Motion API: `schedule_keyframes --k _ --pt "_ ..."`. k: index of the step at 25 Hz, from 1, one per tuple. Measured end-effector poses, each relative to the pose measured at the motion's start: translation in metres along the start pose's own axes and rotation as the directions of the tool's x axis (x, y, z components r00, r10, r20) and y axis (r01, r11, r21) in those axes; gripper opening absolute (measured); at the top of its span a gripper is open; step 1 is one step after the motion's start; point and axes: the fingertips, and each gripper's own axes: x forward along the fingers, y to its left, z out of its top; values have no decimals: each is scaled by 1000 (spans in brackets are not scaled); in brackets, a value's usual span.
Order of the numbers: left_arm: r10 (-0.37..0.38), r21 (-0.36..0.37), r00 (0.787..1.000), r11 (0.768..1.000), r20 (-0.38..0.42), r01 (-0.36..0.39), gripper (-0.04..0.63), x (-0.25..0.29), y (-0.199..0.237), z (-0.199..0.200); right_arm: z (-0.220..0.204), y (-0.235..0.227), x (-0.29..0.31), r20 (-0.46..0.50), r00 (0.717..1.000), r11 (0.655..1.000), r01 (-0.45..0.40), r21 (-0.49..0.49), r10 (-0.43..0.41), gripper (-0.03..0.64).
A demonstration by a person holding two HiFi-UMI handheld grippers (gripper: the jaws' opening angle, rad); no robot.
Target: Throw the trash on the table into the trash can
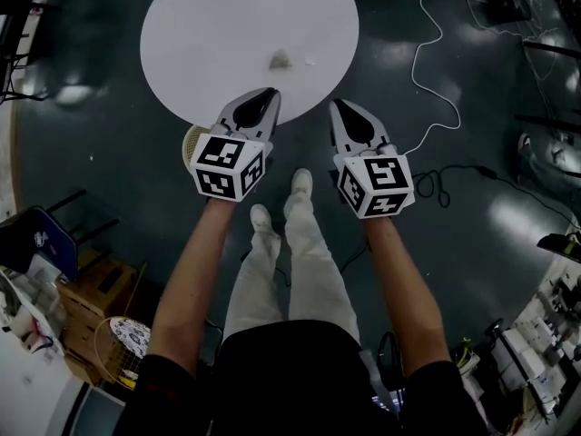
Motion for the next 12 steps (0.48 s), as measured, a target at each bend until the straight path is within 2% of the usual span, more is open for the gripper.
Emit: schedule_keyframes --k 3,6,12 --pt "9 4 1000 1000 -8 -9 16 13 9 -3 -5 -5 6 0 1000 1000 4 8 -4 17" --pt "15 -2 1000 1000 -21 -15 70 24 17 -7 -12 -9 11 -9 1000 1000 7 17 -7 17" --pt "63 17 998 998 -9 -63 130 39 35 0 -23 -11 16 -25 1000 999 5 38 -4 17"
